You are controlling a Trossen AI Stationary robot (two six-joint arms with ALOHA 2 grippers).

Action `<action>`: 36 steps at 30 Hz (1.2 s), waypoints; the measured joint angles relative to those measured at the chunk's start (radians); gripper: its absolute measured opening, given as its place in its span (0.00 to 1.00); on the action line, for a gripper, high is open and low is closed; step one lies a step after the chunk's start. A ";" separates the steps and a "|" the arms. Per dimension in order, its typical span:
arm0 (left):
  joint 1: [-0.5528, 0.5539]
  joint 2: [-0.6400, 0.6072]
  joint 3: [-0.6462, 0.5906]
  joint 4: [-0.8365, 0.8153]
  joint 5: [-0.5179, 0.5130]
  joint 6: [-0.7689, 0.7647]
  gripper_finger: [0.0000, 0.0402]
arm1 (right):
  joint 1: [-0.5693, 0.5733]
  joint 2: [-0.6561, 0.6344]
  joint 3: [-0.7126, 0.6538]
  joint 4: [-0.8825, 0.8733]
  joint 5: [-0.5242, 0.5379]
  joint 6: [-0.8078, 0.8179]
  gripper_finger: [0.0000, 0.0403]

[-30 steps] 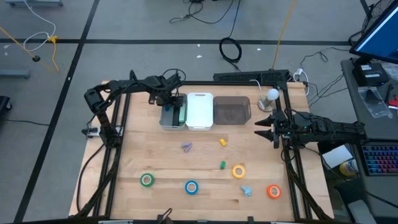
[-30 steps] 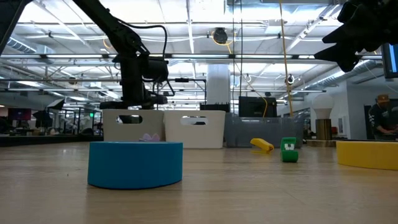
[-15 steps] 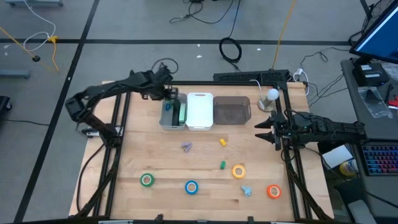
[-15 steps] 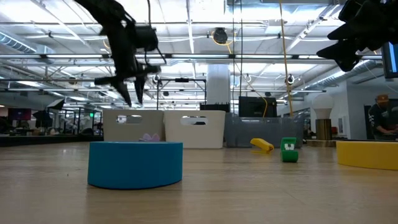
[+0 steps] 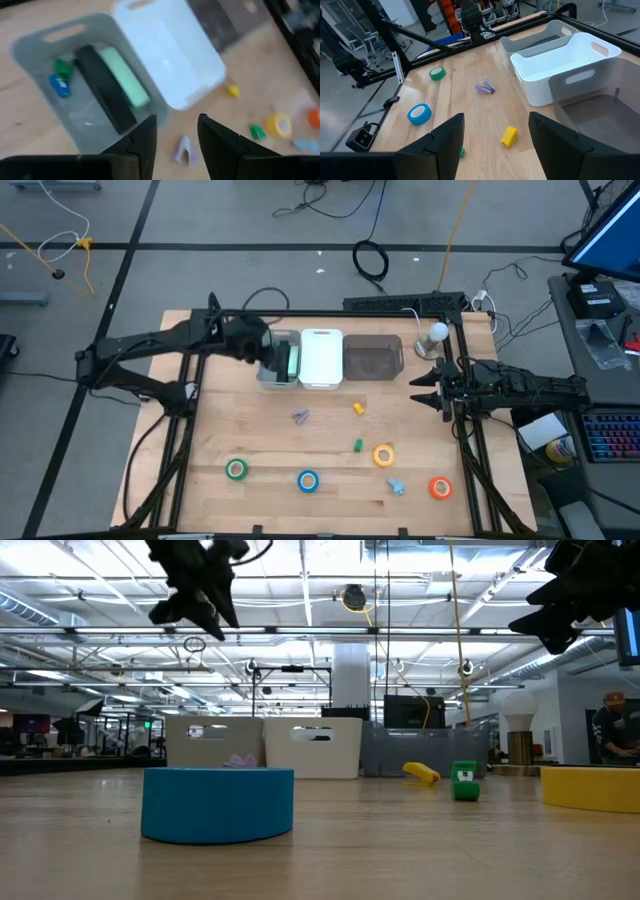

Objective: Pick and place Stapler, Stapler remover, tape
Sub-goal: Put the yellow stapler into the gray bin

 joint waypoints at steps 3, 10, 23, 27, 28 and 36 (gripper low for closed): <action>-0.069 -0.002 0.000 0.001 -0.002 0.002 0.35 | 0.000 0.000 0.000 0.000 0.000 0.000 0.53; -0.183 0.004 0.000 -0.001 0.001 0.009 0.35 | 0.000 0.000 0.000 0.000 0.001 0.008 0.53; -0.243 -0.003 0.000 -0.002 -0.080 0.106 0.35 | 0.000 0.006 0.000 0.076 0.027 0.041 0.53; -0.224 -0.047 -0.034 0.004 -0.084 0.160 0.35 | 0.000 0.034 0.000 0.122 0.026 0.042 0.53; -0.219 -0.065 -0.054 0.012 -0.087 0.164 0.35 | 0.000 0.047 0.000 0.127 0.026 0.042 0.53; -0.202 -0.331 -0.348 0.265 -0.017 0.226 0.35 | 0.000 0.204 0.000 0.294 0.023 0.041 0.53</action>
